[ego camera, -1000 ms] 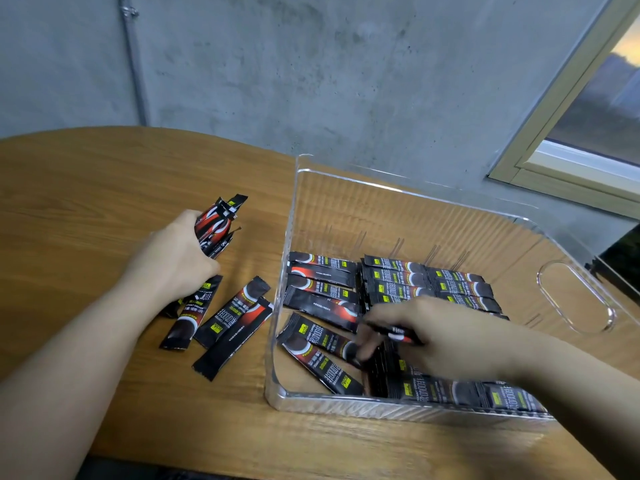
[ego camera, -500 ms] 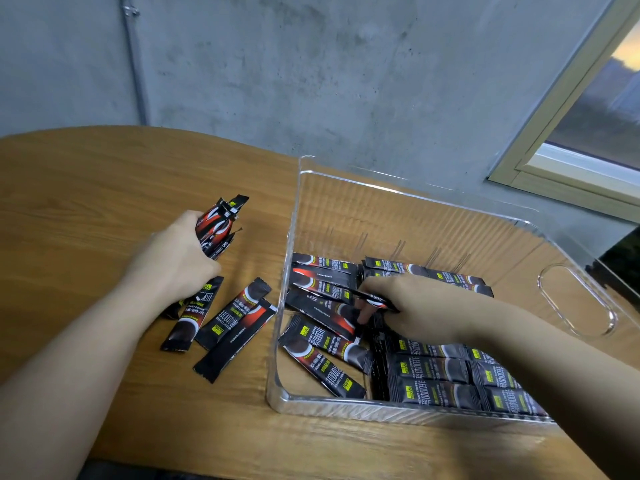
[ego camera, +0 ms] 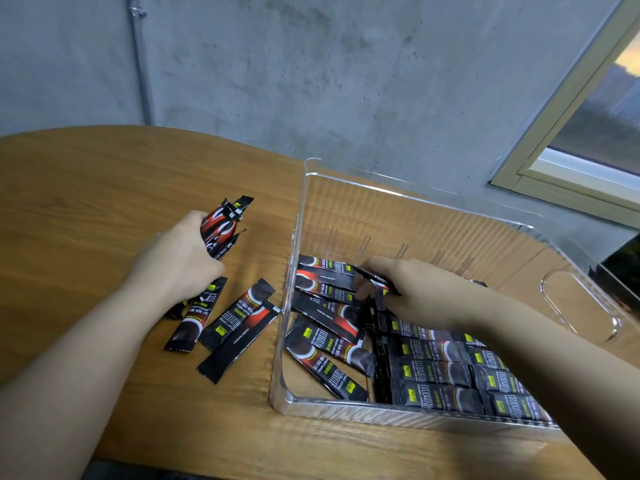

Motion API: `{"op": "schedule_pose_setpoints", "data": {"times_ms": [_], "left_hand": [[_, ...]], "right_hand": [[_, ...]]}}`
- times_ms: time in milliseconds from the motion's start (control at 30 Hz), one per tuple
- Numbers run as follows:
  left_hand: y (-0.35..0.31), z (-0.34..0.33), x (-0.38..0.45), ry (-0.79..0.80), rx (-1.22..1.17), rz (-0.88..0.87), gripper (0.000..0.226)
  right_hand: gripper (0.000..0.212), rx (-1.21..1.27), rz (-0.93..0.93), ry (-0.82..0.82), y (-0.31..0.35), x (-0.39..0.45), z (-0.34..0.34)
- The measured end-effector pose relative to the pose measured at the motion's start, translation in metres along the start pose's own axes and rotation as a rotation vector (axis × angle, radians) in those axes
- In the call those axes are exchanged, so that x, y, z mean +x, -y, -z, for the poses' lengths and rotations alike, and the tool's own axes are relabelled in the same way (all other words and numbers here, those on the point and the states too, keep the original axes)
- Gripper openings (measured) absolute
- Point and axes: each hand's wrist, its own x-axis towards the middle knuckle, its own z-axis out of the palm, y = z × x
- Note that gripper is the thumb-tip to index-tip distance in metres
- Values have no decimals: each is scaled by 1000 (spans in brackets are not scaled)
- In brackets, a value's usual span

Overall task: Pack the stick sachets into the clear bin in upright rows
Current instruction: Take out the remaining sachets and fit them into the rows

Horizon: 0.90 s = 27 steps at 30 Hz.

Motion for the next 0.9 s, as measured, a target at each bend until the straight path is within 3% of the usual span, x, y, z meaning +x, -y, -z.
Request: {"op": "schedule_pose_setpoints", "data": {"times_ms": [200, 533, 900], "left_hand": [[0, 0, -1, 6, -9, 2, 72], [-1, 2, -2, 1, -5, -12, 73], [-1, 1, -2, -2, -8, -13, 72]], "right_hand": [[30, -17, 3, 70, -2, 6, -5], [32, 2, 13, -7, -5, 11, -3], [24, -71, -11, 32, -5, 15, -4]]}}
